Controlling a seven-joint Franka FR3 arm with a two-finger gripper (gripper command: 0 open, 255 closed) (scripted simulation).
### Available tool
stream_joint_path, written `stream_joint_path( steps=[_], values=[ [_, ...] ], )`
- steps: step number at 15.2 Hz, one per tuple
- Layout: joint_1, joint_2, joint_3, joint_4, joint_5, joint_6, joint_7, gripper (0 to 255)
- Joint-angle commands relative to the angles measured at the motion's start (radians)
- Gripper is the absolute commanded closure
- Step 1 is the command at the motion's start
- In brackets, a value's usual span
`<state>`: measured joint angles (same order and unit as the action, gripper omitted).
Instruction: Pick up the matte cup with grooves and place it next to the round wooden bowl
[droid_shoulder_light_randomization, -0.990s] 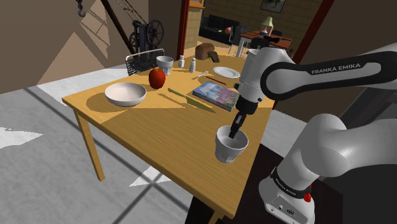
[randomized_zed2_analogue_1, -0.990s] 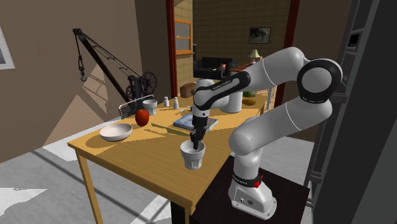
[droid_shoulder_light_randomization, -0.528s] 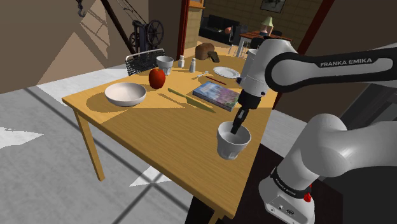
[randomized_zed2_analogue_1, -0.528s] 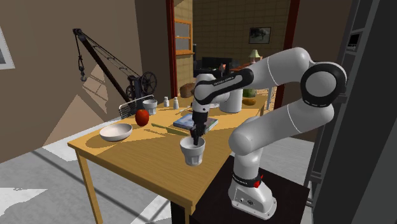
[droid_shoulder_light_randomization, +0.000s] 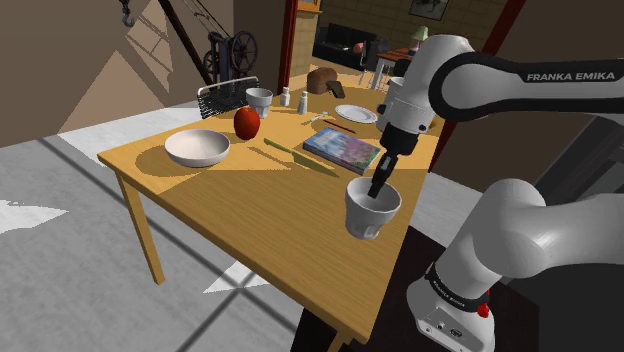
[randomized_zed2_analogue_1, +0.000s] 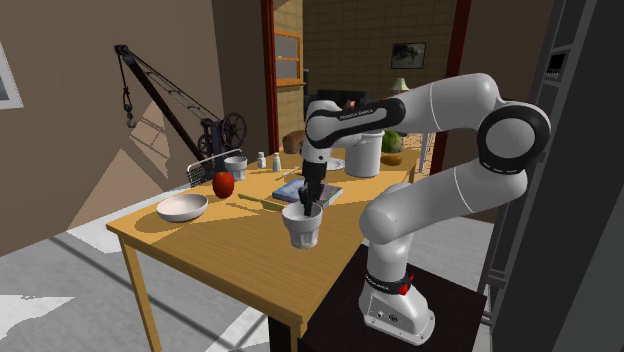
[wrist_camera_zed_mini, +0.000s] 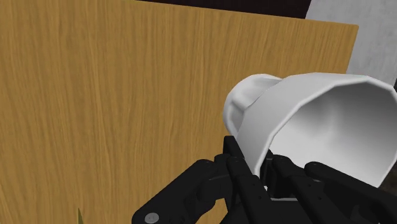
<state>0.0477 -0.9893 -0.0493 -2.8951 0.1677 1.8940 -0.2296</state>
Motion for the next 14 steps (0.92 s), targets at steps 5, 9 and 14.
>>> stream_joint_path(
  steps=[5,9,14],
  values=[
    [-0.001,-0.01,0.0,0.073,-0.004,-0.082,0.014,255],
    [0.0,-0.011,0.0,0.126,-0.006,-0.135,0.023,255],
    [0.001,-0.007,-0.001,0.194,-0.008,-0.198,0.035,255]
  ],
)
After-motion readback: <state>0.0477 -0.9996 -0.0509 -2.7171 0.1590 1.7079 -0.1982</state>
